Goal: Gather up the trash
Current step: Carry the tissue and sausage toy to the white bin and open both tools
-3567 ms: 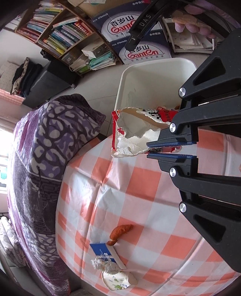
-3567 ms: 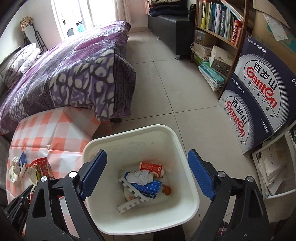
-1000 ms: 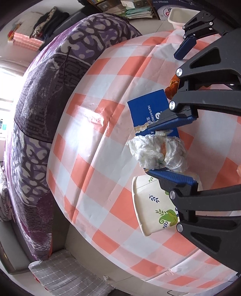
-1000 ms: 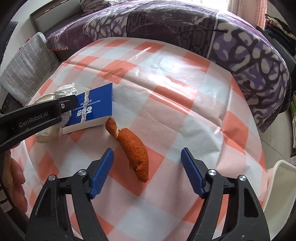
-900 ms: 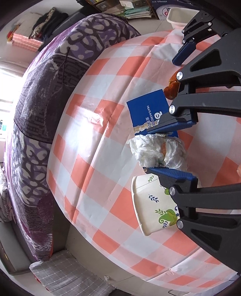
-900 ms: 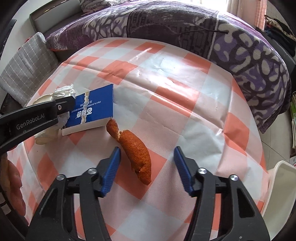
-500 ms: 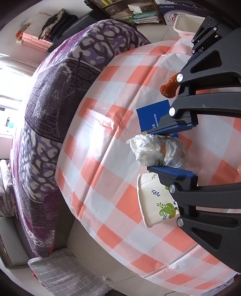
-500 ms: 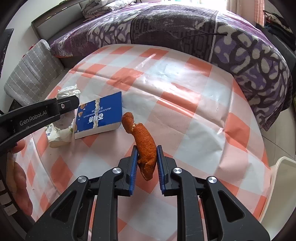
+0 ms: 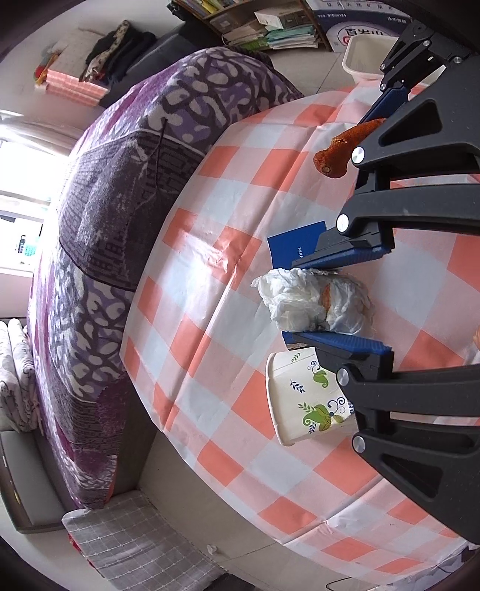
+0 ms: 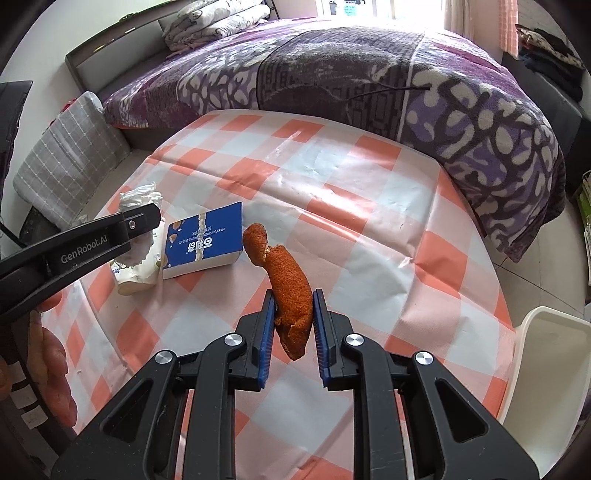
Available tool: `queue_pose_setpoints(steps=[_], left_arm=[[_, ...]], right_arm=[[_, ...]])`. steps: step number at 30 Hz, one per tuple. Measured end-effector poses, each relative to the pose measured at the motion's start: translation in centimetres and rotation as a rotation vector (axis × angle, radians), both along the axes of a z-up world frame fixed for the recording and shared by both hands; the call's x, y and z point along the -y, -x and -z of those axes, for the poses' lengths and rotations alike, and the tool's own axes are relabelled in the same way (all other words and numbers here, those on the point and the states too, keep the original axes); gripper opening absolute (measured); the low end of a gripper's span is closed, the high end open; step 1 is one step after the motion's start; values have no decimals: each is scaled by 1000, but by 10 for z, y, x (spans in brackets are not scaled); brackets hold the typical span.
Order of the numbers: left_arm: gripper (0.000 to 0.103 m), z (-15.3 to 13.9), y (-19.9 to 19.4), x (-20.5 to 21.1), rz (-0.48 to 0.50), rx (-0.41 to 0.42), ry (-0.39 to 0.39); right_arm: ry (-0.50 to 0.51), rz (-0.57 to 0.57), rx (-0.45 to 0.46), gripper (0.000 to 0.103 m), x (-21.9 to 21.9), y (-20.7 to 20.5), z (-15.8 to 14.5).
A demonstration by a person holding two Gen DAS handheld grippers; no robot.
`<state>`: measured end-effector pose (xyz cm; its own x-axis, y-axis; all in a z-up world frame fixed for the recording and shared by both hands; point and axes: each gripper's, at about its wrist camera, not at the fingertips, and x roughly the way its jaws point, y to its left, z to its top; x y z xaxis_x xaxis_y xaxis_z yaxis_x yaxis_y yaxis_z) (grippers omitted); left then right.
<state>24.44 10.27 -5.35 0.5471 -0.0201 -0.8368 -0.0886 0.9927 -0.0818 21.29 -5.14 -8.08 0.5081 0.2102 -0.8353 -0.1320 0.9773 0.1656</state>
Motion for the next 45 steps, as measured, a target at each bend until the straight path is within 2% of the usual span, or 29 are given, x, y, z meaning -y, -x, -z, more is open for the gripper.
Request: queue_pose_setpoints(steps=[19,45], left_arm=[[32,-9,28,32,9,-6,45],[32,-17,63,110,153,8,39]], right_arm=[[-8,97,20,19,55,27,-24],[18,310,41,20,159,60,-47]])
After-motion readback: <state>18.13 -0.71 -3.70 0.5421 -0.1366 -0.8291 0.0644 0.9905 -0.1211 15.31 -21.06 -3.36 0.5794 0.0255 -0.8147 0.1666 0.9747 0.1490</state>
